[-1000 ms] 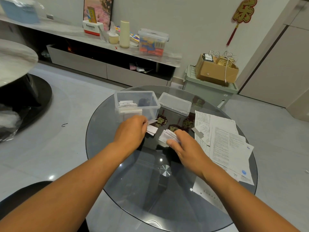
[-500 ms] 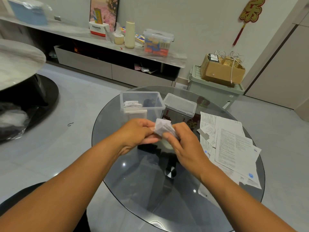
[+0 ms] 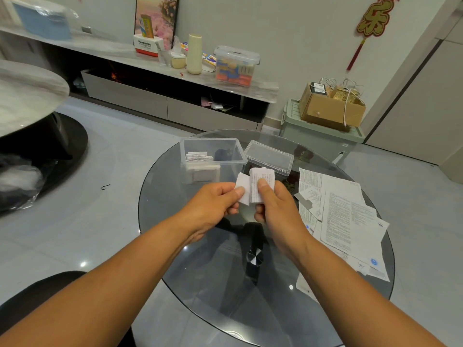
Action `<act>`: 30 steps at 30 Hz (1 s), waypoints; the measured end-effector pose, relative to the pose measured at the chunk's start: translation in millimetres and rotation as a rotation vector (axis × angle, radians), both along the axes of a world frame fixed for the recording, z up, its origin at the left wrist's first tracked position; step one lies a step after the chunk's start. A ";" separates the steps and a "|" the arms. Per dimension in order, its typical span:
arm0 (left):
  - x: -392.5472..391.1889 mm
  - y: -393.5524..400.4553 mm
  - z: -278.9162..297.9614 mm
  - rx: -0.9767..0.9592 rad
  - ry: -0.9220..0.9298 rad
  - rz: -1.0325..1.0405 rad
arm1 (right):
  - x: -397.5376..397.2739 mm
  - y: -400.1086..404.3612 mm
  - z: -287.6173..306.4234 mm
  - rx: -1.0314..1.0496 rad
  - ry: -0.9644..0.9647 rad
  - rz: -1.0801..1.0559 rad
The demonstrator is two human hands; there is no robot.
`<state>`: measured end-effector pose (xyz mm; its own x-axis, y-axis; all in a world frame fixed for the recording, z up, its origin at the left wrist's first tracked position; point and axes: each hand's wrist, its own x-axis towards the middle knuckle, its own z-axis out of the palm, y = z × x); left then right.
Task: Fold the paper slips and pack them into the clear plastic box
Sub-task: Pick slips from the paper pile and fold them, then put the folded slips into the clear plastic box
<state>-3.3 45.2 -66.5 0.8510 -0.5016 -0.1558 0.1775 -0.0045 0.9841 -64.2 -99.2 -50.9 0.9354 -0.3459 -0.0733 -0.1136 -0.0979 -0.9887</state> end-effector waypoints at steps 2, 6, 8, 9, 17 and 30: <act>-4.6 -5.8 -5.6 -0.046 0.009 0.027 | 2.4 2.7 0.1 -0.015 0.002 -0.046; -16.4 -14.7 -9.7 -0.117 -0.026 0.072 | 3.4 9.2 -0.8 -0.238 0.023 -0.032; -17.0 -12.3 -6.6 -0.060 -0.115 0.065 | 2.4 11.3 1.7 -0.277 0.039 0.030; -15.5 -9.4 -3.5 -0.005 -0.165 0.052 | 1.2 11.5 4.2 -0.314 0.033 0.047; 25.7 36.8 29.3 0.837 -1.010 0.325 | 5.0 -10.7 -1.6 -1.232 0.243 0.278; 16.7 60.5 54.8 0.850 -0.667 -0.198 | 26.2 -19.2 64.8 -0.844 -0.092 0.152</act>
<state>13.4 105.7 -11.8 0.8090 -0.5853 -0.0541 -0.4676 -0.6965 0.5442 -38.0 -118.4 13.9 0.9656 -0.1216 0.2299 0.0367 -0.8116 -0.5831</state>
